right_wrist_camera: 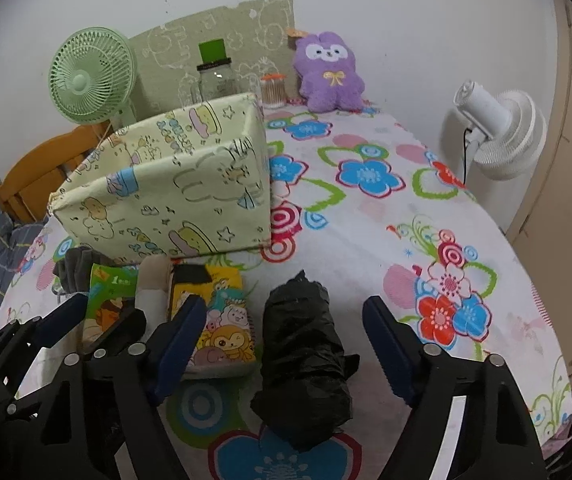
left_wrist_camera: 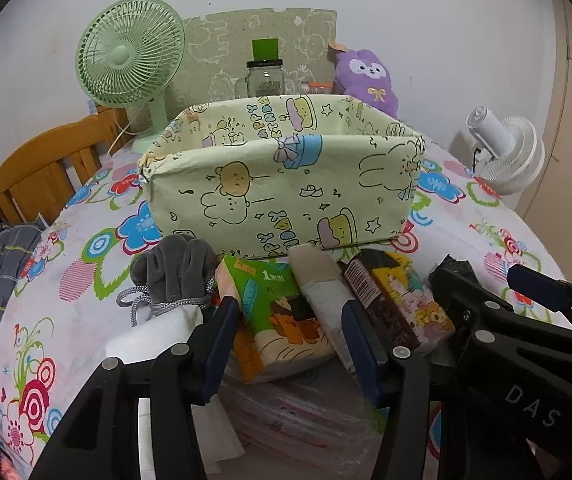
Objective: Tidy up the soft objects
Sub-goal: 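Grasp the black wrapped bundle with the right tool while the left tool grasps the green snack packet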
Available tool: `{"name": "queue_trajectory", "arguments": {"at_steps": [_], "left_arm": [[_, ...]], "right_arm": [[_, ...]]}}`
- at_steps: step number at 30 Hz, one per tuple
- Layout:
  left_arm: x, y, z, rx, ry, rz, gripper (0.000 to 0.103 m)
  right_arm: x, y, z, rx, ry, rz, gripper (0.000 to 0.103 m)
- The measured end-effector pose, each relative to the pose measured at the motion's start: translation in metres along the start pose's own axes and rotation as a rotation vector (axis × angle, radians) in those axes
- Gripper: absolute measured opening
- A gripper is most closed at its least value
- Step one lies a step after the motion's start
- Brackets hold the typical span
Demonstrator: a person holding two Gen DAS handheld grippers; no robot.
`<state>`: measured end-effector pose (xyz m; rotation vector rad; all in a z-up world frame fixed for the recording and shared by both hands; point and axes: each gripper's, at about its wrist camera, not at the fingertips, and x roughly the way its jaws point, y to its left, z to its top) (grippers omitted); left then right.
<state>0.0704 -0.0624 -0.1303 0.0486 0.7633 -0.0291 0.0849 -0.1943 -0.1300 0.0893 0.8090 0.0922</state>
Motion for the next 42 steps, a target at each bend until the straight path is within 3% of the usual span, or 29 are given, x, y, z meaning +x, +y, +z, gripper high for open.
{"name": "queue_trajectory", "arguments": {"at_steps": [10, 13, 15, 21, 25, 29, 42], "left_arm": [[0.014, -0.007, -0.003, 0.02, 0.034, 0.042, 0.059], [0.016, -0.007, -0.003, 0.024, 0.044, 0.045, 0.065], [0.02, -0.009, -0.004, 0.033, 0.062, 0.034, 0.071], [0.022, -0.011, -0.003, 0.025, 0.055, 0.026, 0.07], [0.022, -0.009, -0.003, 0.014, 0.05, 0.021, 0.055], [0.02, -0.007, -0.003, 0.01, 0.048, 0.01, 0.05], [-0.01, -0.001, 0.008, -0.021, -0.012, -0.03, 0.048]], "right_arm": [[0.016, -0.008, -0.007, 0.035, 0.051, 0.046, 0.064], [0.017, -0.009, -0.007, 0.034, 0.052, 0.049, 0.053], [0.02, -0.01, -0.007, 0.032, 0.061, 0.026, 0.041], [0.021, -0.012, -0.008, 0.037, 0.061, 0.026, 0.038], [0.019, -0.012, -0.005, 0.04, 0.054, 0.029, 0.037], [0.016, -0.011, -0.002, 0.041, 0.041, 0.028, 0.037], [-0.014, 0.001, 0.01, 0.028, -0.026, 0.035, 0.037]]}}
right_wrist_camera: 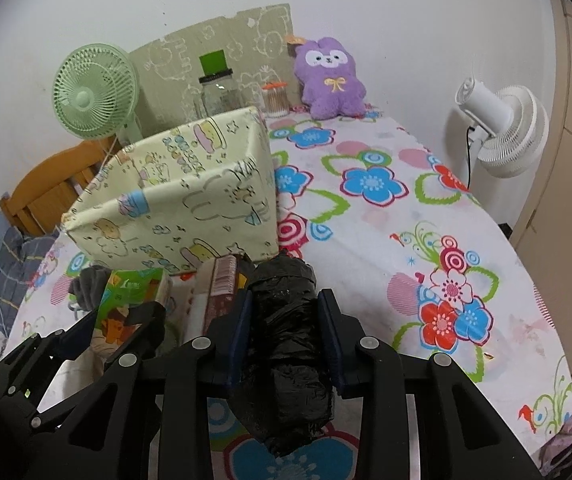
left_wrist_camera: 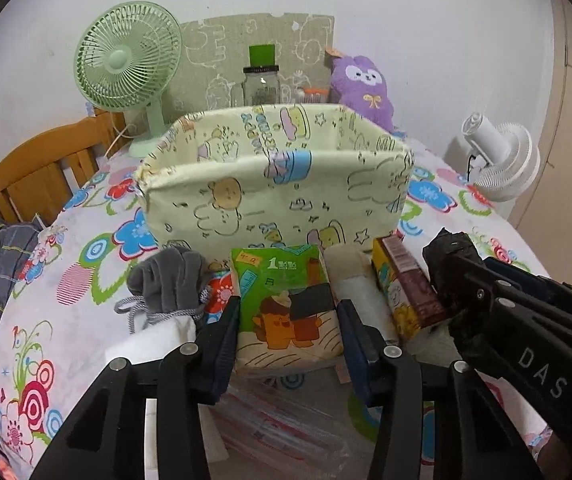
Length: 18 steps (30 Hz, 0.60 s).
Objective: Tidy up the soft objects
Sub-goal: 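Grasp the black wrapped bundle with the right tool while the left tool grasps the green snack packet, then lift and carry the black bundle and green packet over the yellow basket with both tools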
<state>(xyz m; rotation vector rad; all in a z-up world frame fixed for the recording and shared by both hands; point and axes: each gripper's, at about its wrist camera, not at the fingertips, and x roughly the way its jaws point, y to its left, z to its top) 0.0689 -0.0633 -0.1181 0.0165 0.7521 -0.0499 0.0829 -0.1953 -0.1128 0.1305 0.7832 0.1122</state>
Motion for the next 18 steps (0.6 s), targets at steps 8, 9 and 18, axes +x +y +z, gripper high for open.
{"name": "queue_trajectory", "arguments": {"at_steps": [8, 9, 18], "left_arm": [[-0.019, 0.006, 0.01, -0.025, -0.029, -0.025, 0.048], [-0.021, 0.007, 0.012, -0.027, -0.033, -0.027, 0.048], [-0.04, 0.01, 0.022, -0.038, -0.069, -0.037, 0.048]], "right_arm": [[-0.022, 0.011, 0.01, -0.022, -0.047, 0.014, 0.037], [-0.024, 0.012, 0.011, -0.024, -0.051, 0.015, 0.037], [-0.043, 0.021, 0.019, -0.043, -0.085, 0.024, 0.037]]}}
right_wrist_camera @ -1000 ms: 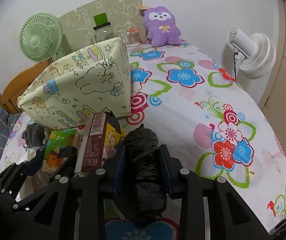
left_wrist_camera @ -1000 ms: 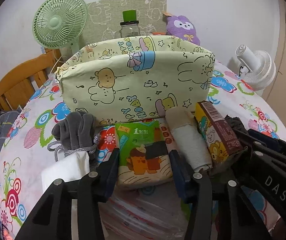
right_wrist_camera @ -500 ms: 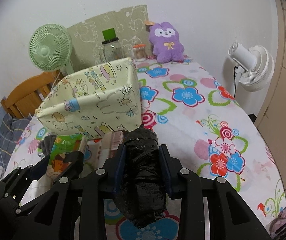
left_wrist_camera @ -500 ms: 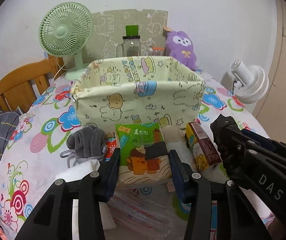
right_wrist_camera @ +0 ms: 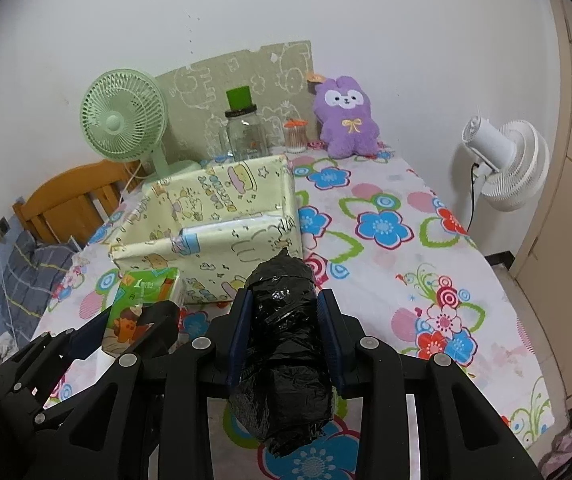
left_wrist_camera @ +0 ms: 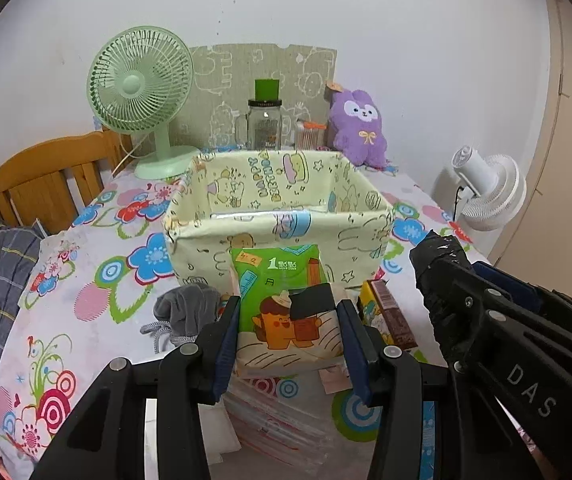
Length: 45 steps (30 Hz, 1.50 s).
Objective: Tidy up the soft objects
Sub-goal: 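Lift and carry the black bundle and green packet over the yellow basket with both tools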
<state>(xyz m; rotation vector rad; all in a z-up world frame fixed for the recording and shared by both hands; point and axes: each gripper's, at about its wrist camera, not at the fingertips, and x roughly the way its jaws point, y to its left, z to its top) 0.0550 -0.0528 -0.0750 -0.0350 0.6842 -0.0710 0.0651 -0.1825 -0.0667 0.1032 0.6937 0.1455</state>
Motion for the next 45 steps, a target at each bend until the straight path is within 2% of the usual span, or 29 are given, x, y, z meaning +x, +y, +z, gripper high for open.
{"name": "queue_trajectory", "arguments": {"at_steps": [15, 23, 33, 45], "left_arm": [[-0.027, 0.0, 0.016, 0.001, -0.033, -0.036, 0.048], [-0.033, 0.002, 0.024, 0.004, -0.057, -0.022, 0.048], [-0.028, 0.007, 0.033, -0.005, -0.06, -0.007, 0.048], [-0.01, 0.013, 0.046, -0.009, -0.077, 0.036, 0.048]], "right_arm": [[-0.027, 0.013, 0.015, -0.025, -0.051, 0.007, 0.037], [-0.034, 0.022, 0.023, -0.042, -0.072, 0.022, 0.037], [-0.03, 0.029, 0.033, -0.046, -0.096, 0.019, 0.037], [-0.005, 0.035, 0.048, -0.045, -0.101, 0.035, 0.037]]}}
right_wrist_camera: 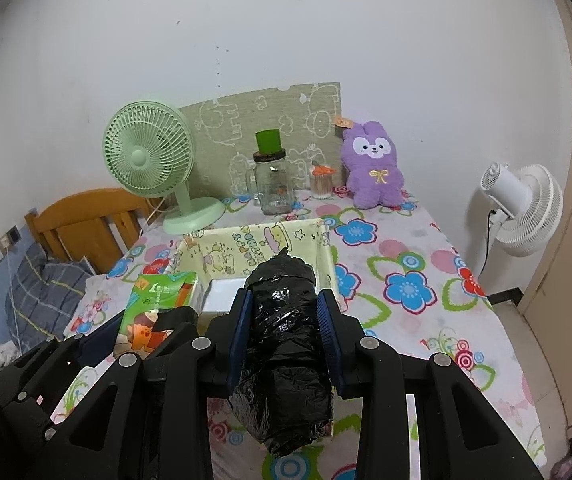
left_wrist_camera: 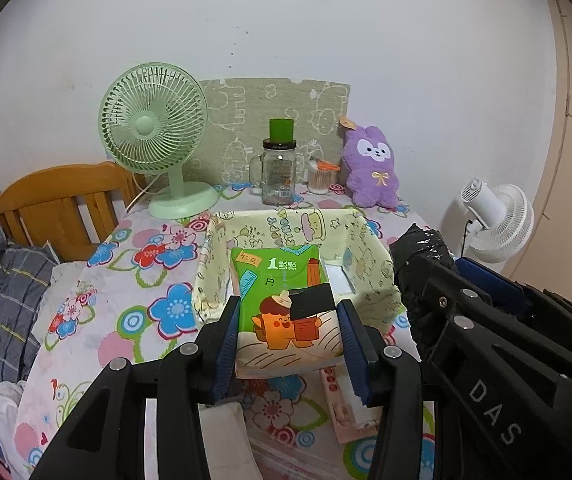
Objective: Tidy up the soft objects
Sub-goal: 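Lift and carry the black bundle and green packet over the yellow basket with both tools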
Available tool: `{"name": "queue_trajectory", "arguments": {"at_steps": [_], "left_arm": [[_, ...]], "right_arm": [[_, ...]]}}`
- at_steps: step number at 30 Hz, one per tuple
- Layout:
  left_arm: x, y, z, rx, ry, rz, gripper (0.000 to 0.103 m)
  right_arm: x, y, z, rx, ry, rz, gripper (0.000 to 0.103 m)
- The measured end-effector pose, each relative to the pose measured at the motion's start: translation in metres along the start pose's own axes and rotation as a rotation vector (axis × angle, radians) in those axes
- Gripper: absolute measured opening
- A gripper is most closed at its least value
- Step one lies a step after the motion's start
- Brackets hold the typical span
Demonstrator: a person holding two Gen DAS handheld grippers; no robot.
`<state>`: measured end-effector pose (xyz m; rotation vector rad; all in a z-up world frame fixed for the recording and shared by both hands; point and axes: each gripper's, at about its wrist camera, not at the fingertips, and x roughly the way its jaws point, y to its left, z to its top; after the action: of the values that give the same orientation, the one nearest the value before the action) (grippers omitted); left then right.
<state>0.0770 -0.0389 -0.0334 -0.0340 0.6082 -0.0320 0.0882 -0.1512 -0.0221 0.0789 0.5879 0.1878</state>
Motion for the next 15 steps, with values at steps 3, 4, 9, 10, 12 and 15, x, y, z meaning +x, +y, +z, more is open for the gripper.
{"name": "queue_trajectory", "arguments": {"at_steps": [3, 4, 9, 10, 12, 15], "left_arm": [[0.005, 0.001, 0.004, 0.004, -0.013, 0.009, 0.048], [0.007, 0.001, 0.006, 0.003, -0.014, 0.01, 0.048], [0.012, 0.003, 0.015, 0.009, -0.029, 0.026, 0.048], [0.014, 0.004, 0.017, 0.01, -0.031, 0.029, 0.048], [0.018, 0.005, 0.021, 0.012, -0.035, 0.036, 0.048], [0.023, 0.005, 0.026, 0.012, -0.041, 0.043, 0.048]], "right_arm": [[0.006, 0.002, 0.003, -0.001, -0.002, 0.001, 0.037], [0.008, 0.003, 0.006, -0.005, -0.005, -0.003, 0.037], [0.015, 0.005, 0.014, -0.011, -0.018, -0.001, 0.037], [0.017, 0.005, 0.016, -0.011, -0.019, 0.001, 0.037], [0.021, 0.006, 0.021, -0.021, -0.026, -0.005, 0.037], [0.026, 0.007, 0.027, -0.034, -0.029, -0.011, 0.037]]}}
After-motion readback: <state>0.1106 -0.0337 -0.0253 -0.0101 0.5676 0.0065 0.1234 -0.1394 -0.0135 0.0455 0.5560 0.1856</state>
